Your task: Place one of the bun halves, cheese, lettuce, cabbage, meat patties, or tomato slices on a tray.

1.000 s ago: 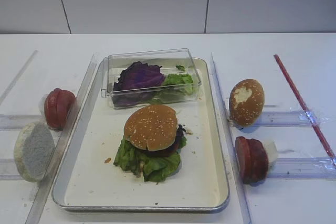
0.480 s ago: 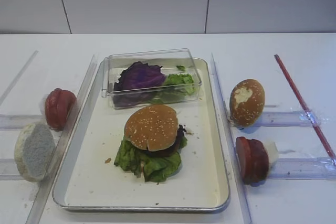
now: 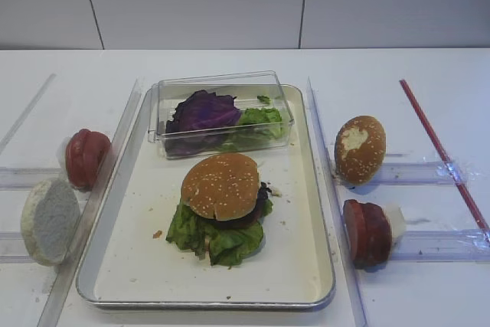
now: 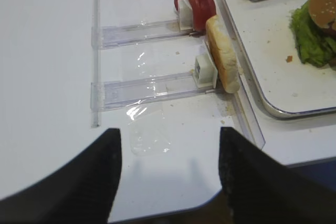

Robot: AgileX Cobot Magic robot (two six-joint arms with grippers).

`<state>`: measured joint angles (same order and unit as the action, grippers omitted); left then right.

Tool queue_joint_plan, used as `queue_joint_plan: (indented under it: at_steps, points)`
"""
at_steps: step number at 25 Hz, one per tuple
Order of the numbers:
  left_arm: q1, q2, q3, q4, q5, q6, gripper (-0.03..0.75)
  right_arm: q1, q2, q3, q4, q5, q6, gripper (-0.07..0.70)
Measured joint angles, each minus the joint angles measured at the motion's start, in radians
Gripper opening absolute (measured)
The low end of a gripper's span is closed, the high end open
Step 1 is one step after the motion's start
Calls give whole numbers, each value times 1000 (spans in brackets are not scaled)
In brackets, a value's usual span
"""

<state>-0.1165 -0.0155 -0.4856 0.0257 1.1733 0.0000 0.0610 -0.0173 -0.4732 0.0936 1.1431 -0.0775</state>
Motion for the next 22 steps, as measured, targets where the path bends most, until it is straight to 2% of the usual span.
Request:
queue_joint_plan:
  at_steps: [22]
  points:
    - [0,0,0,0,0,0,391,0,0,0,0,-6,0,233]
